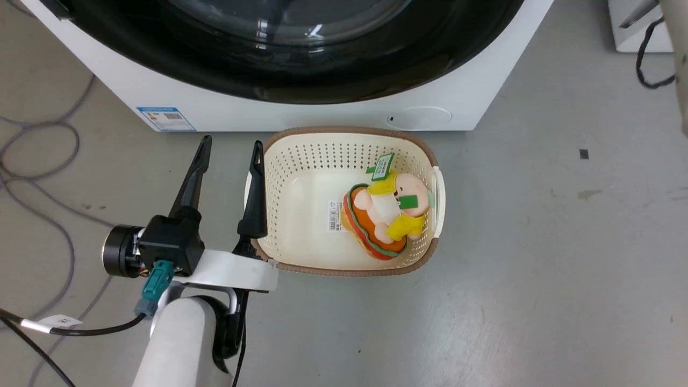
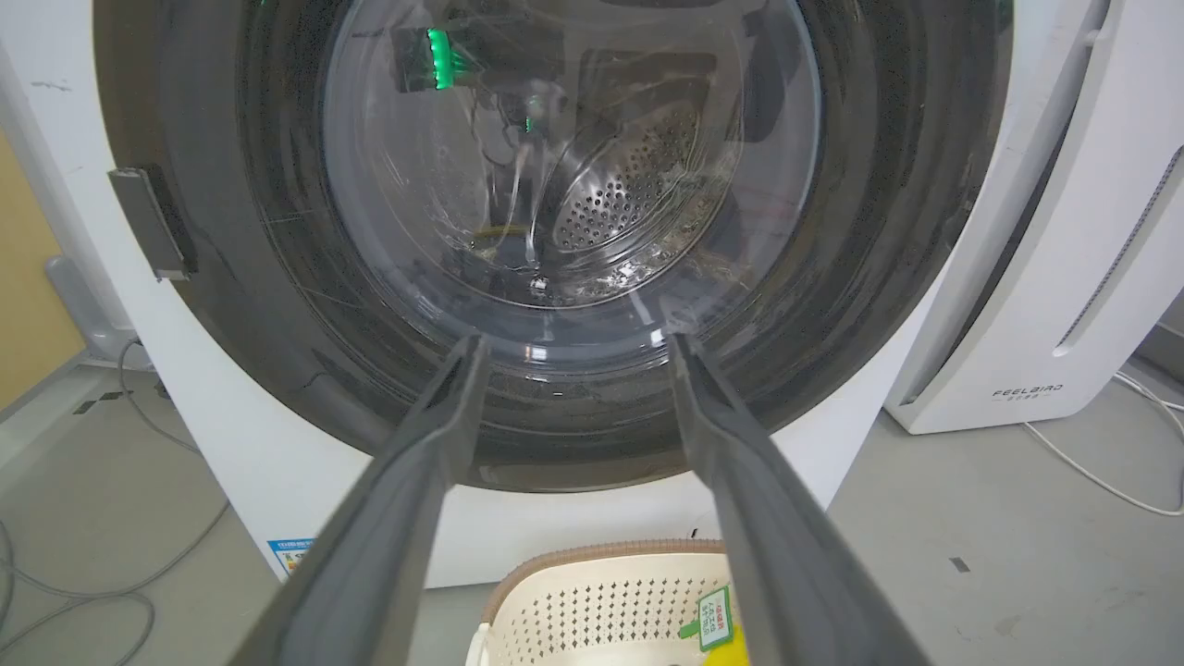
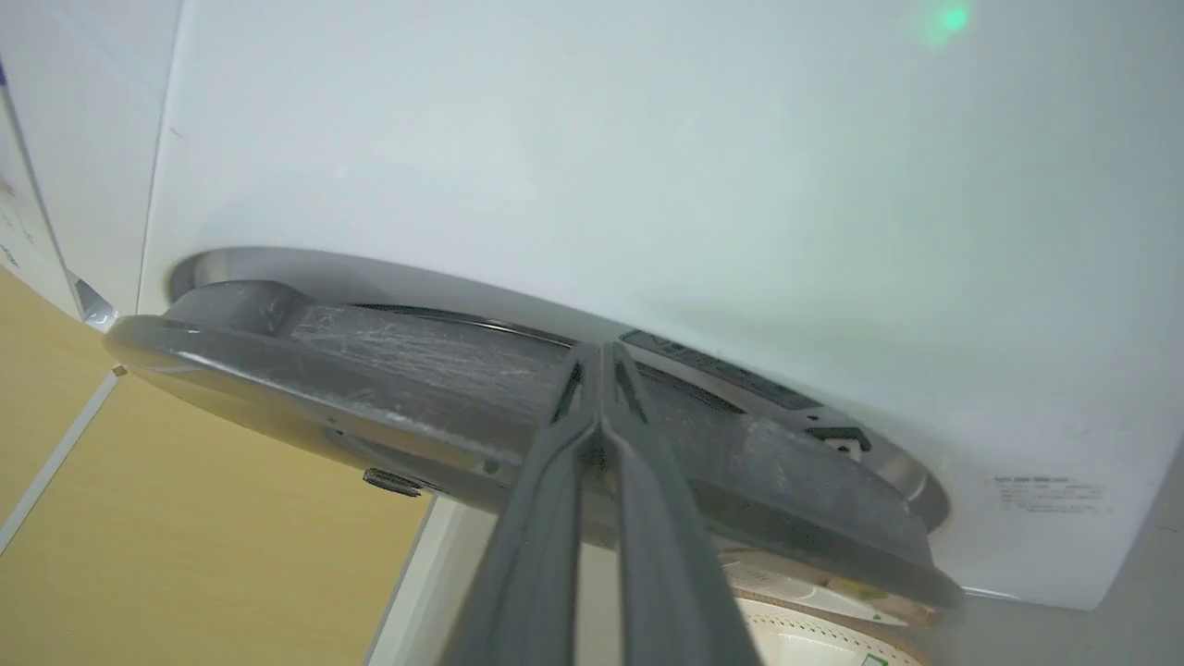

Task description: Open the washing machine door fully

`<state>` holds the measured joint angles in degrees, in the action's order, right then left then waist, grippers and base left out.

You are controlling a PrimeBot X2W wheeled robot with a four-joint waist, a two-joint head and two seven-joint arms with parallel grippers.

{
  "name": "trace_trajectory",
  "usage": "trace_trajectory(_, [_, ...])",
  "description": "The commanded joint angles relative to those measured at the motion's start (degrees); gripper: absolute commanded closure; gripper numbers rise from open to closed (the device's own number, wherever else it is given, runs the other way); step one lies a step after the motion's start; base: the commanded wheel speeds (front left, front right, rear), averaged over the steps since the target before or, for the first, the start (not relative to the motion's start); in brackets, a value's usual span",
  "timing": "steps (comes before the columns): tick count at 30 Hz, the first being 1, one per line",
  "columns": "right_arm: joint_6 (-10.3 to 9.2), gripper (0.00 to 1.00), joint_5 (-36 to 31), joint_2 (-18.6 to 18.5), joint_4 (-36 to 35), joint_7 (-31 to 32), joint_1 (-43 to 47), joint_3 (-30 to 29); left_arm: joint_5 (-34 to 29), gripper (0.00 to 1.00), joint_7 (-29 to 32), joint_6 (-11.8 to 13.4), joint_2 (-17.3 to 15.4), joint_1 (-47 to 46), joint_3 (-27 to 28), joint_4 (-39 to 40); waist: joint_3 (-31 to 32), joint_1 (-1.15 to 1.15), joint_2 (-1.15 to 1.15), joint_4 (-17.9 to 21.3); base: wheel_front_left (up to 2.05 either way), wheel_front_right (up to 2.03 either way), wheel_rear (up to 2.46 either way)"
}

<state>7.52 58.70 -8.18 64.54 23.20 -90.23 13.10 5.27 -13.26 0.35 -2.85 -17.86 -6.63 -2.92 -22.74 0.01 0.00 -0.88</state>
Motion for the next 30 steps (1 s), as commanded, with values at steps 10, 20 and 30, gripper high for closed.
trace_trajectory(10, [-0.03,1.00,5.8,0.9,5.4,10.1,-7.5,3.8,1.0,0.00,-1.7,0.4,-0.1,-2.5,-0.4,-0.4,-2.0,-0.01,0.00,-0.4,0.00,0.00,0.00])
trace_trajectory(20, [-0.03,1.00,7.8,0.1,2.6,17.7,-2.5,4.2,1.2,0.00,-1.7,0.7,-0.1,-1.5,-0.1,-1.0,0.0,-0.01,0.00,-0.1,0.00,0.00,0.00])
trace_trajectory(30, [-0.03,1.00,9.5,-0.2,-0.6,21.1,4.3,4.1,1.6,0.00,-1.7,1.2,0.0,0.0,0.4,-1.2,2.0,-0.01,0.00,-0.3,0.00,0.00,0.00])
